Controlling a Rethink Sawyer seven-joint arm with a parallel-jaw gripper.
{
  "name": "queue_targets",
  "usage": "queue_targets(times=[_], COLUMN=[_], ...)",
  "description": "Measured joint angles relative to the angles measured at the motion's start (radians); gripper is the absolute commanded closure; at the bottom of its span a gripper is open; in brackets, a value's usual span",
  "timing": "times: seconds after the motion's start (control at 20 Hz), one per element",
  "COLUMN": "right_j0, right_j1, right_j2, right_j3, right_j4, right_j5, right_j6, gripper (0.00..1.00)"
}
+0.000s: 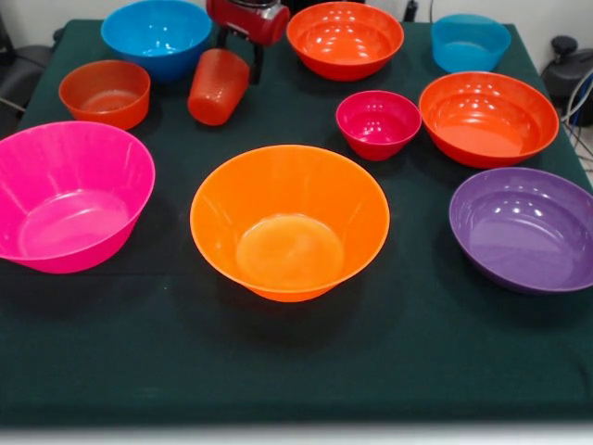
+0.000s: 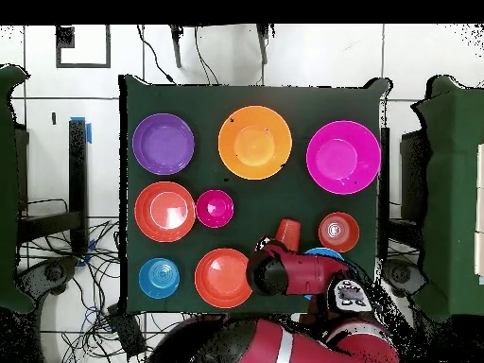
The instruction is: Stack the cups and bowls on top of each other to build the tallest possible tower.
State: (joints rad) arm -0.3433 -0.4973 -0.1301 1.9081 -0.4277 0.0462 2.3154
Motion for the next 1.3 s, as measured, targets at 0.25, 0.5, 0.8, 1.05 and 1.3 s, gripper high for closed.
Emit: queue_targets(times=[0.25,0.5,0.8,1.05,1.3], right_j0=[0.025,0.050,0.060,0.060,0.060], right_j1=[0.000,0.002,0.021,0.039,0.048], right_j2=[0.000,-0.002,-0.006,-0.013,-0.021], right_j3=[-0.019,-0.035,-0.051,-0.053,-0.053], right_j4=[0.000,0.000,0.000,0.000,0.000], right_j5=[0.000,0.000,0.000,0.000,0.000], right_j6=[0.000,0.000,0.000,0.000,0.000], gripper=[0.00,0.00,0.00,0.00,0.00])
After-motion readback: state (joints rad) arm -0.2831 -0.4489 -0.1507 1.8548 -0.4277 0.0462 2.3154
